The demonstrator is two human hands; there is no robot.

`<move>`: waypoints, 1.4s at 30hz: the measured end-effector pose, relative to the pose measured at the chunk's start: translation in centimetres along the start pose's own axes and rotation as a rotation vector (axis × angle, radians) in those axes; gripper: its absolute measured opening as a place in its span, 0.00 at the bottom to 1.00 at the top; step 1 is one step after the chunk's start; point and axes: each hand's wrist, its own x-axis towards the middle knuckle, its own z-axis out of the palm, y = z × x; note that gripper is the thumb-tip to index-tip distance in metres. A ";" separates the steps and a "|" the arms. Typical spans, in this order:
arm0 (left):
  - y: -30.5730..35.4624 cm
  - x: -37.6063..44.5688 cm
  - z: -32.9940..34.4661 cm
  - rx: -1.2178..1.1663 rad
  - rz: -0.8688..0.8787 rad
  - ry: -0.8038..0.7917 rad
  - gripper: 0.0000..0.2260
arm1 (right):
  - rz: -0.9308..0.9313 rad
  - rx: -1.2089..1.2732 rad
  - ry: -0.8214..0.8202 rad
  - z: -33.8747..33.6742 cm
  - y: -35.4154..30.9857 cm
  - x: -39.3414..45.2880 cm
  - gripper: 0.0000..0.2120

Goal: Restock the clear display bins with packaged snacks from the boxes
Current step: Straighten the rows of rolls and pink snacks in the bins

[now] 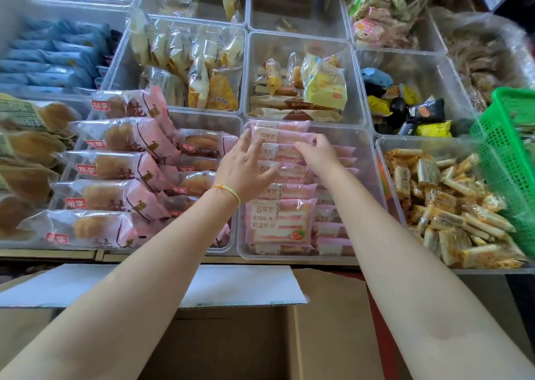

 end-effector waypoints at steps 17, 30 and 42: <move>0.1 0.2 -1.6 0.051 -0.015 -0.110 0.44 | -0.554 -0.787 -0.193 5.1 -2.5 1.3 0.23; -0.5 0.1 -0.7 0.205 0.094 -0.141 0.41 | -0.390 -0.327 0.049 0.7 3.8 -6.4 0.44; 0.8 -2.6 -0.7 0.453 0.420 -0.141 0.44 | -0.404 -0.858 0.035 1.1 5.9 -7.9 0.56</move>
